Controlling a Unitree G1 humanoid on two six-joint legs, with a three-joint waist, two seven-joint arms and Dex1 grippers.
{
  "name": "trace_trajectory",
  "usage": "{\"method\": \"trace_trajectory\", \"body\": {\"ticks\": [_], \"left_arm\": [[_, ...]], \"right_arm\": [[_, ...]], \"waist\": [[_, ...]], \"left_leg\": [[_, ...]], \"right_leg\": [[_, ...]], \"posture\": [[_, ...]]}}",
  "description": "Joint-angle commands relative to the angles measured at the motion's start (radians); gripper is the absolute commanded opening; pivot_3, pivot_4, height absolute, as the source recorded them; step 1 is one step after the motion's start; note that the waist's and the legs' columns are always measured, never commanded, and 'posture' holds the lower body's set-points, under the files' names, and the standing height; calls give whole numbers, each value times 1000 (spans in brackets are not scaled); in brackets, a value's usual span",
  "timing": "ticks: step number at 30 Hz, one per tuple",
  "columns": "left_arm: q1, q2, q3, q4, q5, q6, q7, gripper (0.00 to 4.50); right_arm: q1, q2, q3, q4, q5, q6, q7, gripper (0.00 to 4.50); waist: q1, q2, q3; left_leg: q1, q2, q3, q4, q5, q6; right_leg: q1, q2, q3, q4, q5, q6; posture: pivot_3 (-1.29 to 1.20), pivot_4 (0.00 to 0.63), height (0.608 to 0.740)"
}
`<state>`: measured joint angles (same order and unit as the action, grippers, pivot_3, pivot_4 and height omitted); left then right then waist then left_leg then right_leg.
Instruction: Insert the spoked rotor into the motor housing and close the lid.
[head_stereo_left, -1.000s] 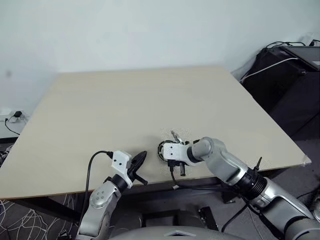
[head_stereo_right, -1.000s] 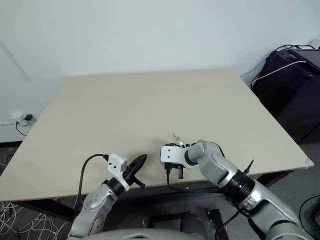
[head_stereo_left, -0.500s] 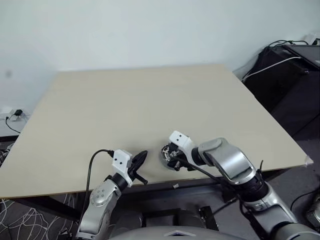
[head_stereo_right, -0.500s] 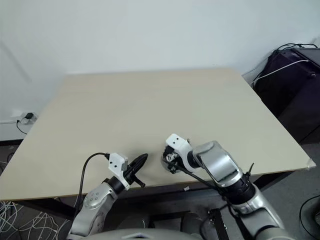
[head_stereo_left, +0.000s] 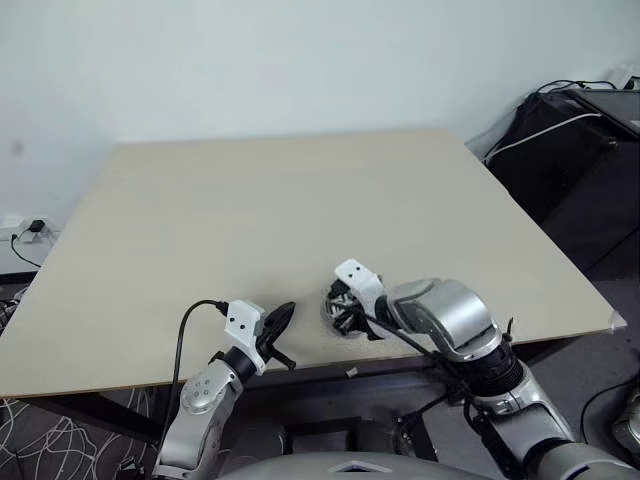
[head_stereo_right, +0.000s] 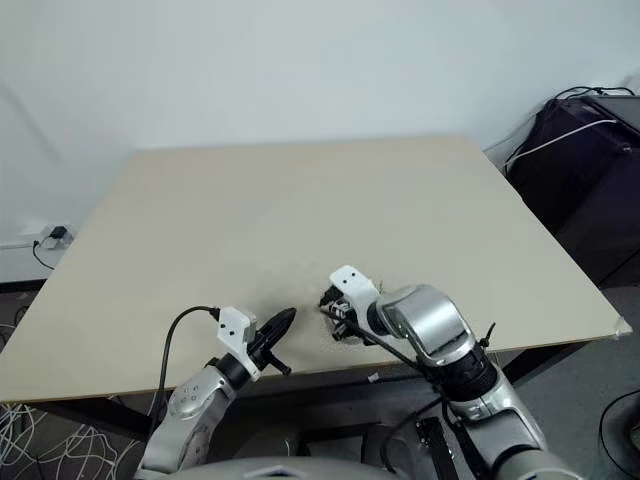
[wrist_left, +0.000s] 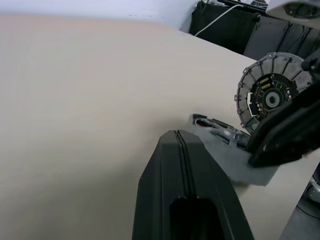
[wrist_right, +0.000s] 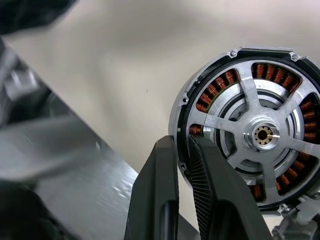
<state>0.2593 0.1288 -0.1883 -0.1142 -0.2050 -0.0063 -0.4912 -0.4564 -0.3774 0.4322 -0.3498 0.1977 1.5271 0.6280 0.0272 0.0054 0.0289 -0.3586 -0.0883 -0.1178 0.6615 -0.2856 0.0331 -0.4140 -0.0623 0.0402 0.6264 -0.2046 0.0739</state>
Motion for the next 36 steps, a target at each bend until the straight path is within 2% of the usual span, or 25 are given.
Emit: {"method": "trace_trajectory", "body": {"ticks": [1,19,25,26,31,36], "left_arm": [[-7,-3,-5,-51,-9,1,7,0],[-5,-3,4,-24,-9,-15,2,0],[-5,-2,7,-2,-10,-32,-4,0],[-6,-2,7,1,-11,-34,-5,0],[-7,0,7,12,-11,-40,-11,0],[-10,1,8,19,-12,-42,-17,0]], "right_arm": [[-5,-19,46,-38,31,-71,-7,118],[-29,53,106,38,72,-169,-77,118],[-17,67,84,69,80,-188,-92,118],[-18,69,81,66,85,-187,-91,832],[-25,87,44,27,128,-156,-90,2192],[-36,111,-5,-27,161,-141,-104,2192]], "waist": [[-2,0,0],[-16,0,0],[-16,0,0],[-16,0,0],[-15,0,0],[-14,0,0]], "left_leg": [[0,0,0,0,0,0],[1,1,0,0,0,0],[2,1,0,0,1,-1],[2,1,0,1,1,-1],[2,1,0,1,1,-1],[2,1,0,0,1,-1]], "right_leg": [[0,0,0,0,0,0],[0,1,0,1,1,0],[2,1,0,1,1,0],[2,1,0,1,1,0],[2,1,0,1,1,0],[2,1,0,1,2,0]], "posture": [[0,0,740],[0,0,740],[0,0,740],[0,0,740],[0,0,740],[0,0,740]]}}
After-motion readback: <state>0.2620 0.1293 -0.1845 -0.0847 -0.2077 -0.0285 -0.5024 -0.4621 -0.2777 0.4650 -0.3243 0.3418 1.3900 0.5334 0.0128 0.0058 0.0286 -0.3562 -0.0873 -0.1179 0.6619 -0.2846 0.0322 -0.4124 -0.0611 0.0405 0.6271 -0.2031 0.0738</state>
